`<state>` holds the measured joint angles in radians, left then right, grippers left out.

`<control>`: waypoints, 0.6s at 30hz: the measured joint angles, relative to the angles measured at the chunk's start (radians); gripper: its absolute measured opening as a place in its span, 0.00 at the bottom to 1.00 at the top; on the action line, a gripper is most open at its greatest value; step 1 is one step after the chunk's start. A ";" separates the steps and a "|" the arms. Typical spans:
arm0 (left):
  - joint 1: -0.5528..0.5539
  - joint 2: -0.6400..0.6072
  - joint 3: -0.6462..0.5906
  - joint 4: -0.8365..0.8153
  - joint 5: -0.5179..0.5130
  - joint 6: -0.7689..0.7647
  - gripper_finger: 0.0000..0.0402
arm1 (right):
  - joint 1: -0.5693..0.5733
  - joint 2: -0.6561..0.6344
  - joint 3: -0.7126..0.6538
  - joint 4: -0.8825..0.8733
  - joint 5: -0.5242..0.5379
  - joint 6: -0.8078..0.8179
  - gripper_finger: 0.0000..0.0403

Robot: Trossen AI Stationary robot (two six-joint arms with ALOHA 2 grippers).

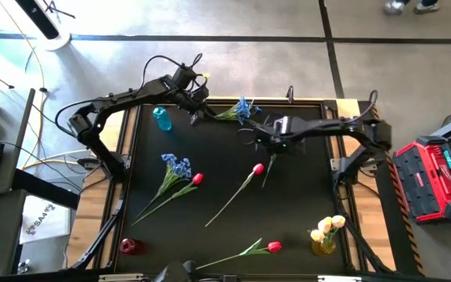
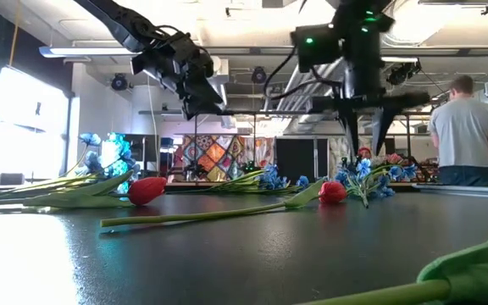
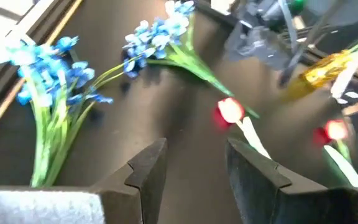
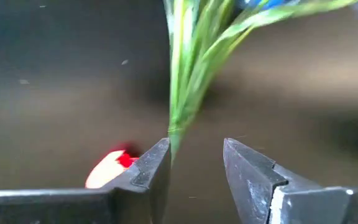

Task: Sort flowers into vase by color
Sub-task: Put the top center blue flowers into the blue vase

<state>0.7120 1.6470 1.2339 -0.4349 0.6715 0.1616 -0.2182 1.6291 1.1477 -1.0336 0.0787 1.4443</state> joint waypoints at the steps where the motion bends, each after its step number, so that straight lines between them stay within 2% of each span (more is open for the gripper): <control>1: 0.000 0.000 0.000 -0.008 -0.017 0.000 0.38 | 0.003 -0.024 -0.045 0.066 -0.015 0.022 0.34; 3: 0.000 0.000 0.000 -0.022 -0.065 -0.001 0.38 | 0.011 -0.067 -0.128 0.212 -0.033 0.060 0.34; 8: -0.014 0.007 0.000 -0.021 -0.303 0.046 0.38 | 0.030 -0.137 -0.238 0.446 -0.026 0.130 0.34; 14: -0.047 0.098 0.001 0.012 -0.403 0.051 0.38 | 0.045 -0.162 -0.220 0.503 0.018 0.079 0.34; 18: -0.062 0.198 0.043 -0.038 -0.474 0.024 0.38 | 0.049 -0.176 -0.176 0.500 0.022 0.013 0.34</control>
<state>0.6505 1.8446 1.2771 -0.4727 0.1974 0.1852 -0.1692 1.4531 0.9712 -0.5336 0.1005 1.4569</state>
